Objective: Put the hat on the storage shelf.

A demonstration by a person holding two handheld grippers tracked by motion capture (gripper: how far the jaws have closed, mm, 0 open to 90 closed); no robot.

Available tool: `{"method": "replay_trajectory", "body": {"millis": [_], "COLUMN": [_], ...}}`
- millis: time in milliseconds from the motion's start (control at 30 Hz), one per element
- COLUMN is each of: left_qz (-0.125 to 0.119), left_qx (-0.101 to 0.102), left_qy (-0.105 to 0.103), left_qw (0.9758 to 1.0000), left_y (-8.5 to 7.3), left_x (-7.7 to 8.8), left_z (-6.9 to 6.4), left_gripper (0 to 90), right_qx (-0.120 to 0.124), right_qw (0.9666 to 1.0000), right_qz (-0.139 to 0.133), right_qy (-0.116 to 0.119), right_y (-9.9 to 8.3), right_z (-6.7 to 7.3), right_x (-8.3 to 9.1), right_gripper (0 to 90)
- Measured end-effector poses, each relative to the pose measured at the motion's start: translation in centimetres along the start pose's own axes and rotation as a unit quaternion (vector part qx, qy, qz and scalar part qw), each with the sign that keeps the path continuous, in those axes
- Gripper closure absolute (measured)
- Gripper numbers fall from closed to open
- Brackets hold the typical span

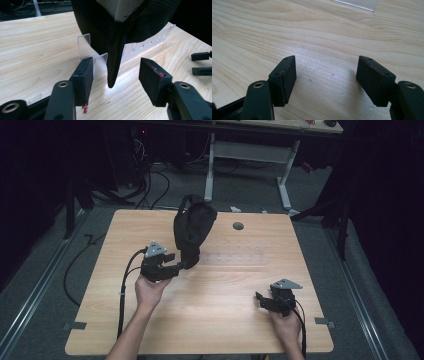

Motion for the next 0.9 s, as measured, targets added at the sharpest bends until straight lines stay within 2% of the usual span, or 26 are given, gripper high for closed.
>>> {"method": "replay_trajectory", "body": {"millis": [900], "left_qz": [0.013], "left_qx": [0.012], "left_qy": [-0.004], "left_qw": [0.9998], "left_y": [0.2], "left_x": [3.1], "left_z": [0.2], "left_gripper": [39.7], "right_qx": [0.001], "right_qw": [1.0], "right_qz": [0.0], "right_qy": [0.0], "right_y": [0.0], "right_z": [0.0], "right_x": [0.0], "right_gripper": [32.7]}}
Point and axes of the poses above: each handheld gripper's, and its own axes: x roughly backward along the jaws, y roughly out of its top, z roughly to its left, the point moved 9 cm from there along -x, roughly forward along the jaws, and after that the axes turned 3 degrees about y, right-handed, at the moved point
